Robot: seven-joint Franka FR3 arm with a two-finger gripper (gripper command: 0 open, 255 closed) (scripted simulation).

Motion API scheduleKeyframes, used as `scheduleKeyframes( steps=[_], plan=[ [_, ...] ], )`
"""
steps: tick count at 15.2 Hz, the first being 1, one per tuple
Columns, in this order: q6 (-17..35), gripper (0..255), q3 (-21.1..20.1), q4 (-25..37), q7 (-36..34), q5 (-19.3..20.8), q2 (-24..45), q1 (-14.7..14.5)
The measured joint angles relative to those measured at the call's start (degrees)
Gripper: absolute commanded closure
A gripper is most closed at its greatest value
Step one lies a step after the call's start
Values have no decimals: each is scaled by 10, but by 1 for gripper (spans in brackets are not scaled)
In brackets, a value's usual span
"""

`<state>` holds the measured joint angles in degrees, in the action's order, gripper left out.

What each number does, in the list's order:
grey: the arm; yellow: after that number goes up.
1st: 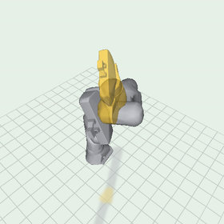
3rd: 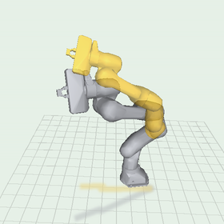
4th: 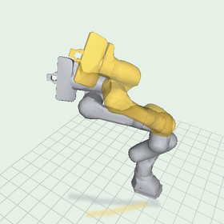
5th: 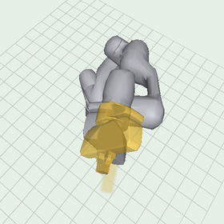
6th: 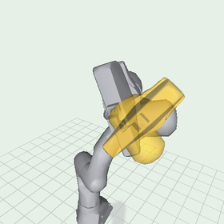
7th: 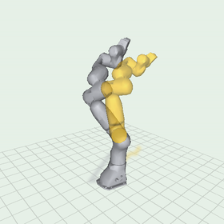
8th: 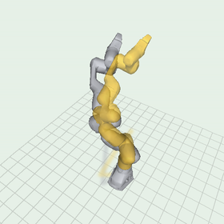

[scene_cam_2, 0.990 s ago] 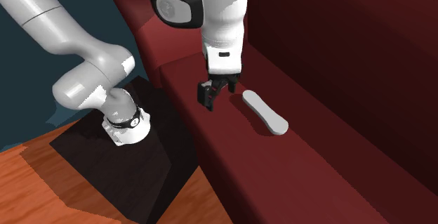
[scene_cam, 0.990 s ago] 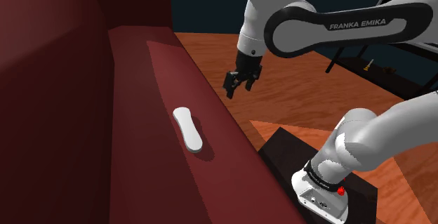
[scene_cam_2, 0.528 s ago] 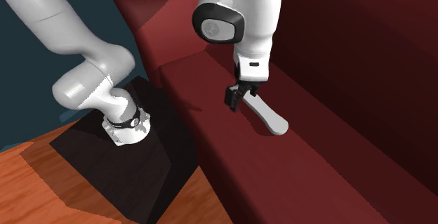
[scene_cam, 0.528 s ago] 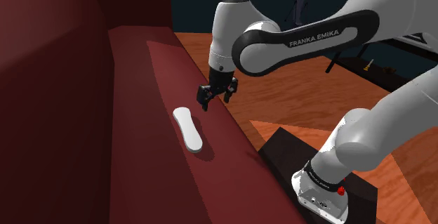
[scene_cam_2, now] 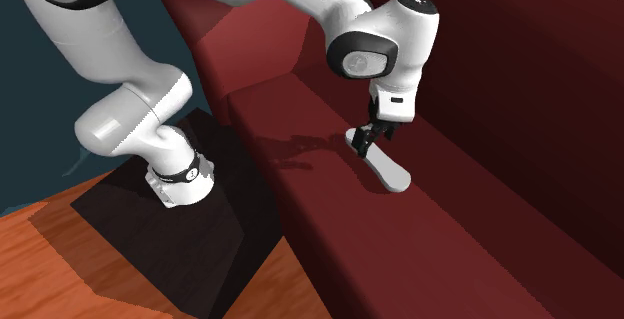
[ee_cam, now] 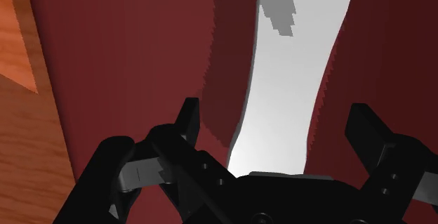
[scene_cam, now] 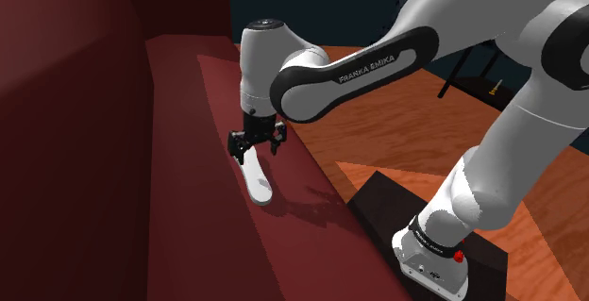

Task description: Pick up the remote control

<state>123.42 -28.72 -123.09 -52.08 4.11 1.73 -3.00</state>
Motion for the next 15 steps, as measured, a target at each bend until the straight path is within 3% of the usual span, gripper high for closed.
scheduleKeyframes(
  steps=[8,9,15],
  plan=[
    [51,0,-1,-6,-40,35,54,-9],
    [54,255,-1,-8,-40,36,56,-9],
    [58,255,0,-10,-40,37,57,-9]
  ],
)
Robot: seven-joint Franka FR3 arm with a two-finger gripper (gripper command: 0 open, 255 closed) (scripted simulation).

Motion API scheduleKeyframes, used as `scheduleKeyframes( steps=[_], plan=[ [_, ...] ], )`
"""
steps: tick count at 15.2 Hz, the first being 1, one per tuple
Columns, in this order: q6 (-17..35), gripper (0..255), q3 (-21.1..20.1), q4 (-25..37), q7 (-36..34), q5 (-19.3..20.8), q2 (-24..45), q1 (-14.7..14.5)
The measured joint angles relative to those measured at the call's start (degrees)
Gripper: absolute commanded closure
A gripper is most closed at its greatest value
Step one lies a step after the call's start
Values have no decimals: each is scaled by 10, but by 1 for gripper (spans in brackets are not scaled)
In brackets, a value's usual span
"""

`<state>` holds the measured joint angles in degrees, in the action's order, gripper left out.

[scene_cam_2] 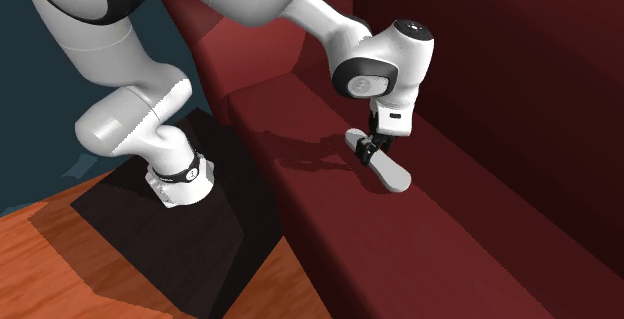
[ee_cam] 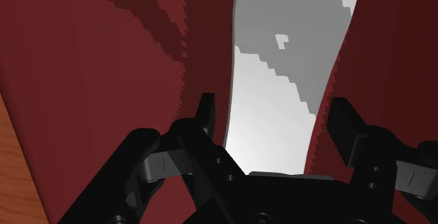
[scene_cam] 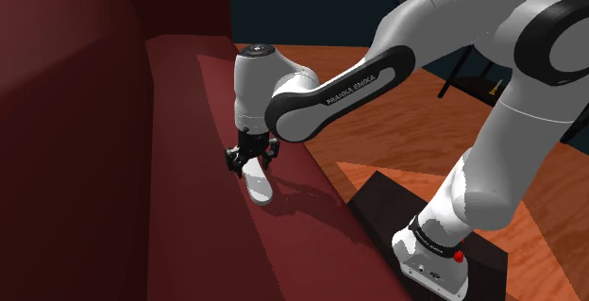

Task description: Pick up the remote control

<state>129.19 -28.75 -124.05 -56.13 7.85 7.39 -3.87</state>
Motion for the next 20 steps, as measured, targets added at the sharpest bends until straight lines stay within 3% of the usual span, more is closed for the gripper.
scheduleKeyframes(
  steps=[5,20],
  plan=[
    [-3,255,-1,1,0,-2,-2,0],
    [-104,255,-4,53,31,-42,-60,5]
  ],
)
